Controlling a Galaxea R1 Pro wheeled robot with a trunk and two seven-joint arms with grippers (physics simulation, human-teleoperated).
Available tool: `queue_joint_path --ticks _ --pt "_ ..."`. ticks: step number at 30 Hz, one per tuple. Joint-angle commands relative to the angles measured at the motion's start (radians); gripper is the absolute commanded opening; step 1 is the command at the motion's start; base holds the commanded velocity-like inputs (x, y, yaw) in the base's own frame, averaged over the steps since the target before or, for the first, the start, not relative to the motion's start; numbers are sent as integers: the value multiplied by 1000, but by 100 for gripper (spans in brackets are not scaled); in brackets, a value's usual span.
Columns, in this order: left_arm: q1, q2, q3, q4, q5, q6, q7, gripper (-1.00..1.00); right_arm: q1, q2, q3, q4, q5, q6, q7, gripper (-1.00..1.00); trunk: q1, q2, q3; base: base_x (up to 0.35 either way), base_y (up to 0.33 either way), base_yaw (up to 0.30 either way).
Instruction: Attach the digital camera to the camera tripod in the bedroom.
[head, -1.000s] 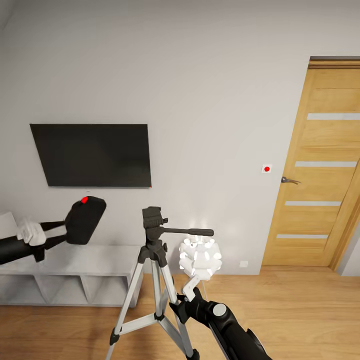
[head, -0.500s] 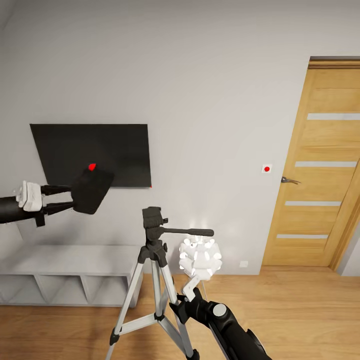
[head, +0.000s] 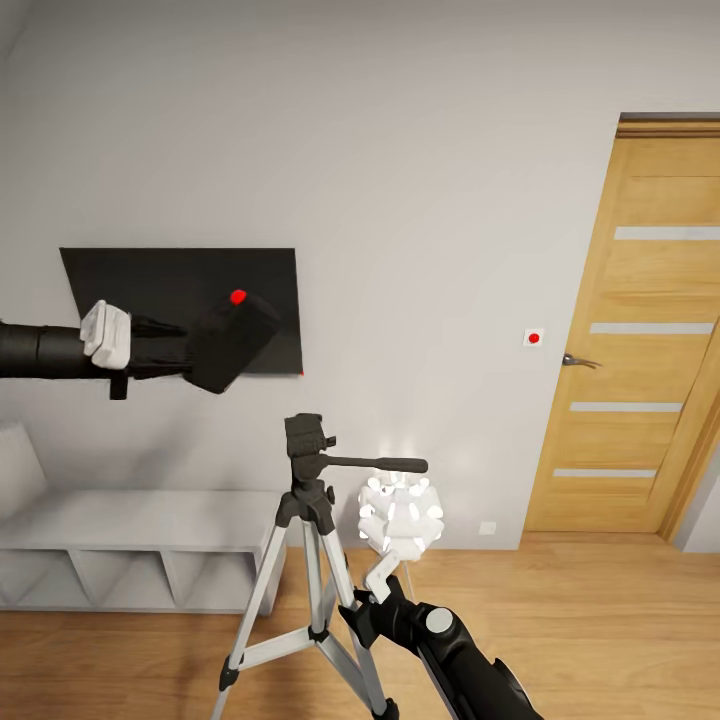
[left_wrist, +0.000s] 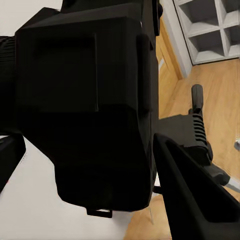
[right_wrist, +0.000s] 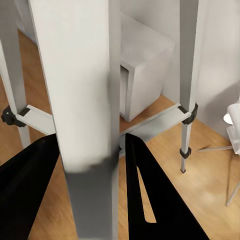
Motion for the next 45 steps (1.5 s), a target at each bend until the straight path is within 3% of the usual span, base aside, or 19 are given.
queue_joint_path --ticks 1,6,16,17,18,19,20,23,24,29,33,45 --pt "-25 5 -22 0 -2 20 -7 -100 0 0 -1 -1 12 5 6 -100 1 0 -1 0 0 0" --pt "-150 36 -165 -1 -3 96 -8 -100 0 0 -1 -1 11 5 6 -100 1 0 -1 0 0 0" --pt "-398 68 -441 0 9 202 -9 -100 0 0 -1 -1 10 5 6 -100 1 0 -1 0 0 0" --pt "-398 68 -441 0 9 202 -9 -100 0 0 -1 -1 10 5 6 -100 1 0 -1 0 0 0" --pt "-416 72 -471 0 10 207 -9 -100 0 0 -1 -1 11 5 6 -100 1 0 -1 0 0 0" --pt "-500 83 -625 1 15 256 -10 -100 0 0 -1 -1 11 5 6 -100 1 0 -1 0 0 0" --pt "-526 85 -670 1 17 272 -10 -100 1 0 -1 -1 11 5 6 -100 1 0 -1 0 0 0" --pt "-563 86 -723 1 22 302 -10 -100 2 0 -1 -1 10 4 6 -100 1 0 -1 0 0 0" --pt "-571 87 -737 1 44 330 -10 -100 3 -1 -1 -1 10 4 6 -100 1 0 -1 0 0 0" --pt "-577 87 -770 3 100 388 -10 -100 4 -1 -1 -1 10 4 6 -100 1 0 -1 0 0 0" --pt "-583 83 -802 4 130 391 -10 -100 5 -1 -1 -1 10 4 6 -100 1 0 -1 0 0 0" --pt "-607 77 -834 40 163 391 -12 -100 5 -1 -1 -1 10 4 6 -100 1 0 -1 0 0 0"
